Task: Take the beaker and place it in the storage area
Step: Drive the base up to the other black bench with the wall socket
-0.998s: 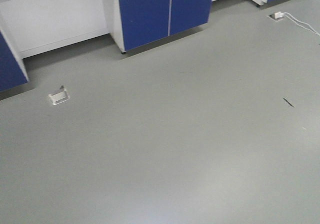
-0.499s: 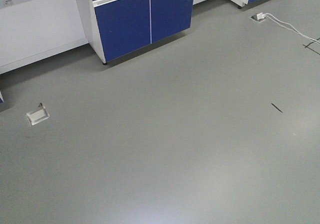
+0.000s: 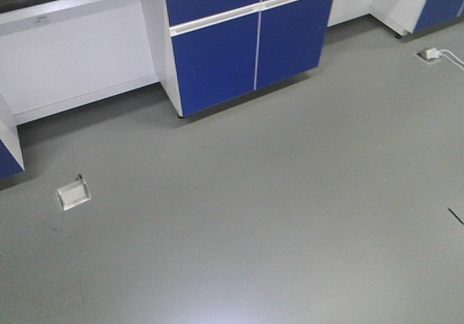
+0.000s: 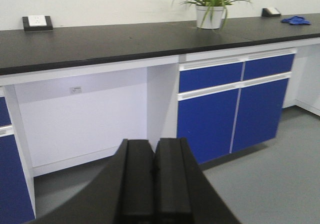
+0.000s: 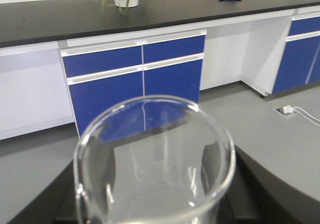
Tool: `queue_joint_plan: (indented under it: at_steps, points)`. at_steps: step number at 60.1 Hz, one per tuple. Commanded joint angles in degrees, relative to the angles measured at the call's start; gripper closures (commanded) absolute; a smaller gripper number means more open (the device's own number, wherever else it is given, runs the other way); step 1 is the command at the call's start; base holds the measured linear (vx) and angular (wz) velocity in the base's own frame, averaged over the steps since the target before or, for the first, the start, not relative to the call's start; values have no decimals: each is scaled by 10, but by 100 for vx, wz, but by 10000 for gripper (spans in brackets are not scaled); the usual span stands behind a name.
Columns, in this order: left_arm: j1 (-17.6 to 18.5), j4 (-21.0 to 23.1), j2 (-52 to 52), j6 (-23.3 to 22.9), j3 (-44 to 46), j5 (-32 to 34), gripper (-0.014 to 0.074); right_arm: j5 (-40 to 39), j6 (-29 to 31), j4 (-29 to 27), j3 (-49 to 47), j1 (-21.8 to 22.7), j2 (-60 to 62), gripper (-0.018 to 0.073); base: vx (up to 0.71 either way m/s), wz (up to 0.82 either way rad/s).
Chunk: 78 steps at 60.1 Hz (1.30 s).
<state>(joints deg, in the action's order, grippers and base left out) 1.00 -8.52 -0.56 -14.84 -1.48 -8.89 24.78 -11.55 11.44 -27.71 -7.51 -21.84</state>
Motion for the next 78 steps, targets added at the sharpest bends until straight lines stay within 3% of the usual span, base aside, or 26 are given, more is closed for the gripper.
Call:
queue_joint_plan:
  at_steps: [1, 78]
  points:
    - [4, 3, -10, -3, -13, 48, 605, -47, 0, 6, -15, 0, -3, 562, 46, 24]
    - [4, 3, -10, -3, -13, 48, 605, -47, 0, 6, -15, 0, -3, 562, 45, 30]
